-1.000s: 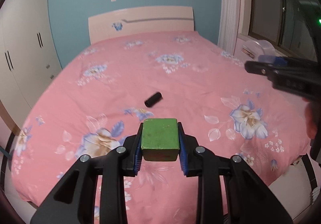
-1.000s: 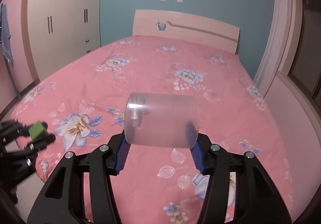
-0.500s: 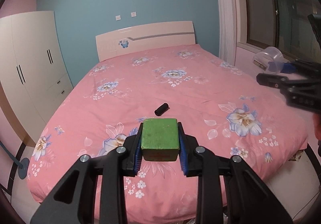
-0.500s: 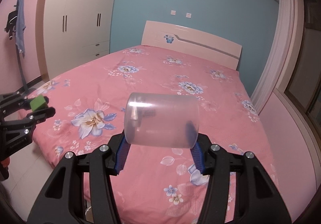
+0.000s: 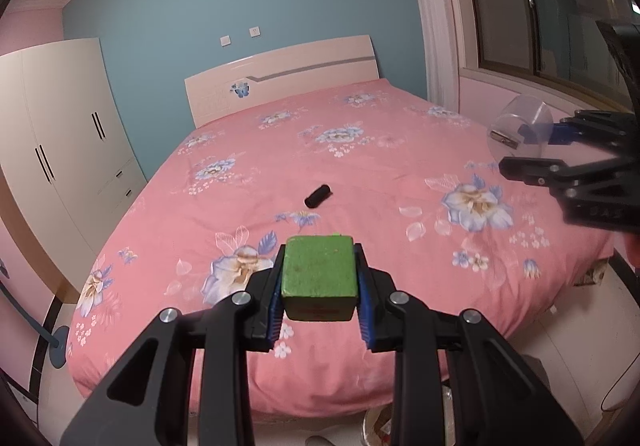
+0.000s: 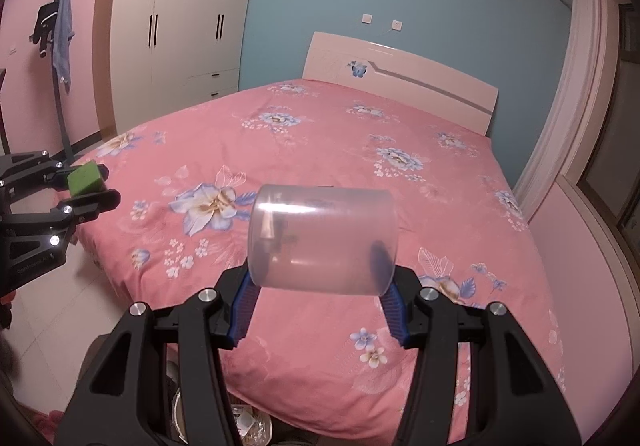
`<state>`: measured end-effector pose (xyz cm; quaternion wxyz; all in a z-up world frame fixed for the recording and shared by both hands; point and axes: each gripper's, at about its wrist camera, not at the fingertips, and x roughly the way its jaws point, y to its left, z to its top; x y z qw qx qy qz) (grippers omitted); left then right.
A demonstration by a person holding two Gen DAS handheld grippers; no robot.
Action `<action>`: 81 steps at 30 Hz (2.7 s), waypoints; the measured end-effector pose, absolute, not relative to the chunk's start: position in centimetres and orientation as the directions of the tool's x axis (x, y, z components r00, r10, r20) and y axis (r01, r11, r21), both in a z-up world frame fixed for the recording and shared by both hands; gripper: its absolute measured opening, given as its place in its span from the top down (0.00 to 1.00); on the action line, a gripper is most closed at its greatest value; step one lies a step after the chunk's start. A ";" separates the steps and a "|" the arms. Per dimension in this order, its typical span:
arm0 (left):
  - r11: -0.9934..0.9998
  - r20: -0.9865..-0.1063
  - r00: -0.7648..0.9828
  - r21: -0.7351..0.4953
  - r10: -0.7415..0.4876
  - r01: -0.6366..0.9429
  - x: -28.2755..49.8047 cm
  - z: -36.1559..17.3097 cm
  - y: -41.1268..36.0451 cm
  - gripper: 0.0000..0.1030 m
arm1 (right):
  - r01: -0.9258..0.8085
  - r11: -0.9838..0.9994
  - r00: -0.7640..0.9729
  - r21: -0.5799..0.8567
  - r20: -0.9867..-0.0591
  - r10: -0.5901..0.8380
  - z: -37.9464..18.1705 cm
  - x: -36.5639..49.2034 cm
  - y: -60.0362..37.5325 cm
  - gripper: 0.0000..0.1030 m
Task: Collect trash
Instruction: 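Carry the green block and clear cup down over the bin with both tools, then open the left tool over the bin while the right tool releases the clear cup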
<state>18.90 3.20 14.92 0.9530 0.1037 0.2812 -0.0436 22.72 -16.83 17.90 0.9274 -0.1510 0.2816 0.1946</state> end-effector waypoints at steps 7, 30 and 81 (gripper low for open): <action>0.971 -0.575 0.818 0.182 -0.020 0.152 17.5 12.3 3.7 0.69 | -0.481 0.853 0.745 -0.203 -0.608 0.275 15.2 21.0 -15.4 0.47; 0.967 -0.719 0.695 0.160 -0.025 0.200 17.3 2.3 4.2 0.69 | -0.596 0.778 0.603 -0.197 -0.750 0.272 4.9 19.7 -11.4 0.47; 0.947 -0.967 -0.048 -0.254 -0.249 0.195 20.8 -33.5 1.1 0.68 | -0.534 0.817 -0.184 0.217 -0.973 0.138 -34.7 19.4 -10.7 0.47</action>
